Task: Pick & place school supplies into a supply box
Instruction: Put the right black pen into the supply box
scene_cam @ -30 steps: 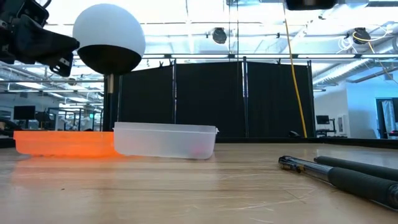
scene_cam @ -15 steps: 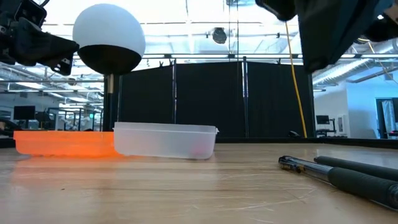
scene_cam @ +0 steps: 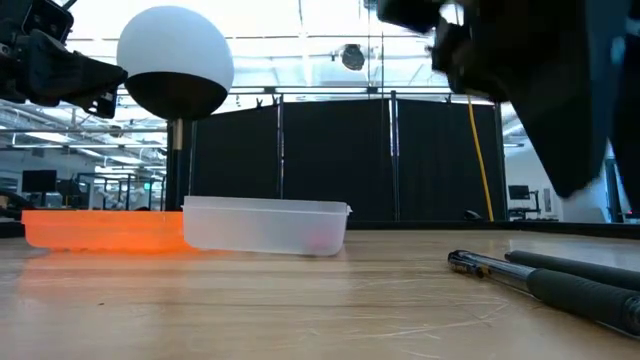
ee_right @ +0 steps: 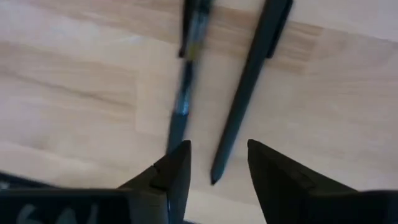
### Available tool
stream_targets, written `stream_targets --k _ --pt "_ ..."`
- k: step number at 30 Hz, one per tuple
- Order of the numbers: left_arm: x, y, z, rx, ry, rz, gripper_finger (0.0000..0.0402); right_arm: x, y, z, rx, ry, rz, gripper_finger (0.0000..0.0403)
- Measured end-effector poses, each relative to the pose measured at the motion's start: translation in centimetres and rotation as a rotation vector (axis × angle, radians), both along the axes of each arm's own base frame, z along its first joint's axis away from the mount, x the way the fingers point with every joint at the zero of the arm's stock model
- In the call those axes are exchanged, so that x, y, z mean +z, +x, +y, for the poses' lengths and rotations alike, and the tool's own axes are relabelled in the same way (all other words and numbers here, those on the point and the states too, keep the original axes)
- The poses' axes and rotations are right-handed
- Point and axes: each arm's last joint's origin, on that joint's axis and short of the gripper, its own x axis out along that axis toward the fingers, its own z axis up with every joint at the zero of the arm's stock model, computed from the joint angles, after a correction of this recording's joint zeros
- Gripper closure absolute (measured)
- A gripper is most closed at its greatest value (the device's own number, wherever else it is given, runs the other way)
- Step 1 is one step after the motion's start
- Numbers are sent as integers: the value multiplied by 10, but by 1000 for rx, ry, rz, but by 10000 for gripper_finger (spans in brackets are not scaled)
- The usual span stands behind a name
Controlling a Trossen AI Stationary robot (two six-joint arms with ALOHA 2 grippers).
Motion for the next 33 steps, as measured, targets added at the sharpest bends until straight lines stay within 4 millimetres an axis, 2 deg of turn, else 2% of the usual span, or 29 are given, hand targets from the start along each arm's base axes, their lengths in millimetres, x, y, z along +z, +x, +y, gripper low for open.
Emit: stream_targets --k 9,13,20,24,30,33 --pt "2 0 0 2 -26 -13 366 -33 -12 -16 -14 -37 66 259" --pt "2 0 0 1 -29 -13 366 -46 -17 -24 -9 4 85 264" --pt "0 0 0 2 -43 1 366 -67 -36 -33 52 2 193 280" --pt "0 0 0 2 -41 7 366 -75 -43 -36 71 19 229 308" --pt "0 0 0 -14 -40 10 366 -83 -46 -40 108 49 203 382" --pt "0 0 -1 -30 -51 14 366 -84 -46 -43 113 51 200 383"
